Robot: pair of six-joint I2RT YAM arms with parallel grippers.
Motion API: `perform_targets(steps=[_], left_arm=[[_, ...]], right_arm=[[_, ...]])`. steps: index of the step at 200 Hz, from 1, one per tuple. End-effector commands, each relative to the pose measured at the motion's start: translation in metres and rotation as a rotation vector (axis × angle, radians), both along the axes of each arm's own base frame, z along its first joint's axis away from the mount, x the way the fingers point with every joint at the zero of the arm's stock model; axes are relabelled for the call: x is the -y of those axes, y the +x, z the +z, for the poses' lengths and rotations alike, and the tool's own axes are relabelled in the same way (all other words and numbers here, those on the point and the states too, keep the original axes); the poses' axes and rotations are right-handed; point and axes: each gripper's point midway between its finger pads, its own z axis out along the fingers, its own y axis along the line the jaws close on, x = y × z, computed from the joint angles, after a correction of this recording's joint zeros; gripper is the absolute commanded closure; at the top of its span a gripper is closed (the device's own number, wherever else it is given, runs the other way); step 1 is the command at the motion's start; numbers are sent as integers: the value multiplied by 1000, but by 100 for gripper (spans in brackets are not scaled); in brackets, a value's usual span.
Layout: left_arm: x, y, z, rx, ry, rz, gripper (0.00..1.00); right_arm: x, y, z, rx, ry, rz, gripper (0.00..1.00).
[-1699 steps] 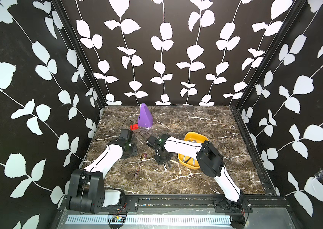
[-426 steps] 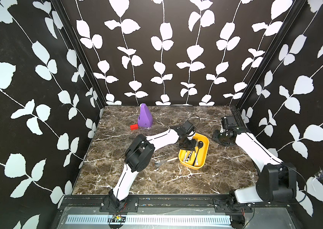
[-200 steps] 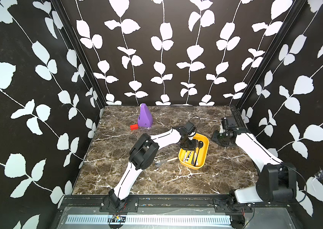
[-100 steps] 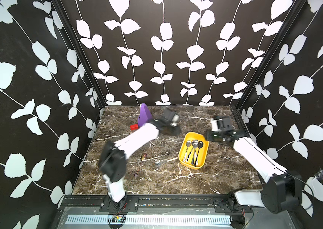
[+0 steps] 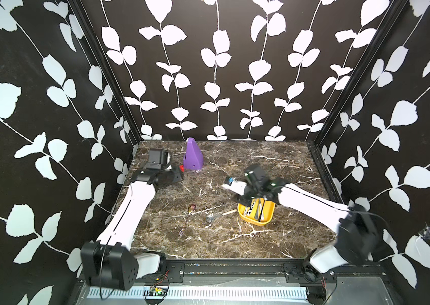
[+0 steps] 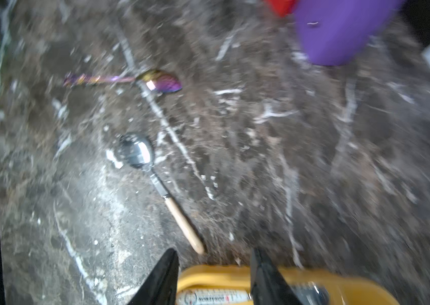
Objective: Put the spoon into the storage box
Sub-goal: Pick up the spoon from the center of the board.
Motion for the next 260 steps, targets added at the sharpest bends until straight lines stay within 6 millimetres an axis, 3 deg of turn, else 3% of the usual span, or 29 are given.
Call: perform_targets(steps=[1,24,29,50,88,159,232,260], left_arm=[[-10,-22,2,-28,36,-20,44],[-19,-29,0,-32,49,-2,43],[-19,-29,0,-32,47,-2,42],[-22,-32,-3,-40,45,1,42],[-26,-33,-3,-39,50,3,42],[-29,-39,-16,-64,53,9,42],[-29,-40,-22,-72,44,7,42],[-30,-40,-24,-74,50,7,42]], right_arm=[[-14,-34,-14,-13,-115,270,53],[-21,-42,-34,-42,-186,311,53],[-27,-38,-29,-28,-183,318,53],[-28,-45,-44,-53,-263,365,53],[-27,-38,-69,-48,-369,358,53],[-25,-20,-97,-41,-456,307,54],[-28,-28,-121,-91,-500,312,59],[-28,-28,-125,-101,-506,301,67]])
